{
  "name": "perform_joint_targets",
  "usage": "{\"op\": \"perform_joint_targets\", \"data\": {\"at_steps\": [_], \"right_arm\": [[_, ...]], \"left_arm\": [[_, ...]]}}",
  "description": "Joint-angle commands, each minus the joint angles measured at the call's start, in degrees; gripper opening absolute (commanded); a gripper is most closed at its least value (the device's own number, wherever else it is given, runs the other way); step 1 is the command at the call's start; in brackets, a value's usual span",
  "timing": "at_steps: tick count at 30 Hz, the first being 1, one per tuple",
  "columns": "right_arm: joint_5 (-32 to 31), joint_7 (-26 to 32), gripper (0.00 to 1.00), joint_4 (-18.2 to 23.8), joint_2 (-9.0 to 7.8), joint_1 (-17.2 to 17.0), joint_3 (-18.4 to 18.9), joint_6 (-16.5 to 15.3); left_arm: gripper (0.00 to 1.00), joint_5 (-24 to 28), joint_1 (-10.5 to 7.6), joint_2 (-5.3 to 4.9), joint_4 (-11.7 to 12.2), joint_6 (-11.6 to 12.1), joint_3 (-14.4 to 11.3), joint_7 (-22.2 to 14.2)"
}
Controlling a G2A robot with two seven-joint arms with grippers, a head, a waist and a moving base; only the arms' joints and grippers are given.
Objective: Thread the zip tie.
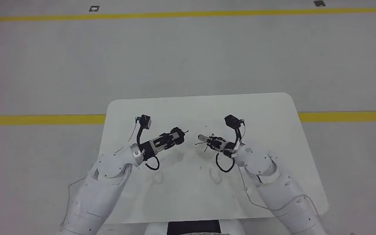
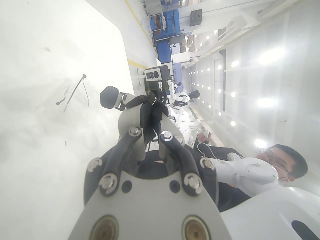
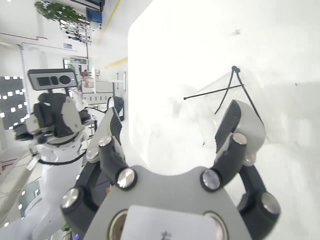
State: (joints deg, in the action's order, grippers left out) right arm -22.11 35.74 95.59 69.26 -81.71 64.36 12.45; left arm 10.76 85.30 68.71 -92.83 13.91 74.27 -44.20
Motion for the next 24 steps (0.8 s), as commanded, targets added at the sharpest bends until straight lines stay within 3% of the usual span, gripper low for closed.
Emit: {"op": "perform_joint_targets", "data": {"at_steps": [1,4,21,24], "right_arm": [[-2.53,-0.26,1.0,0.55,0.04,0.16,-0.85,3.54],[-5.47,-0.83,1.0,1.97,-0.08,-0.27,-1.15,6.19],[-5.96,-2.72,1.0,2.95,-0.14,-1.23,-0.8,5.77],[-7.88,-4.14,1.0,4.43,-0.14,-2.09,-1.25,7.03]], "left_arm": [[0.0,0.0,0.0,0.0,0.0,0.0,0.0,0.0],[0.0,0.0,0.0,0.0,0.0,0.0,0.0,0.0],[0.0,0.0,0.0,0.0,0.0,0.0,0.0,0.0],[0.0,0.0,0.0,0.0,0.0,0.0,0.0,0.0]]}}
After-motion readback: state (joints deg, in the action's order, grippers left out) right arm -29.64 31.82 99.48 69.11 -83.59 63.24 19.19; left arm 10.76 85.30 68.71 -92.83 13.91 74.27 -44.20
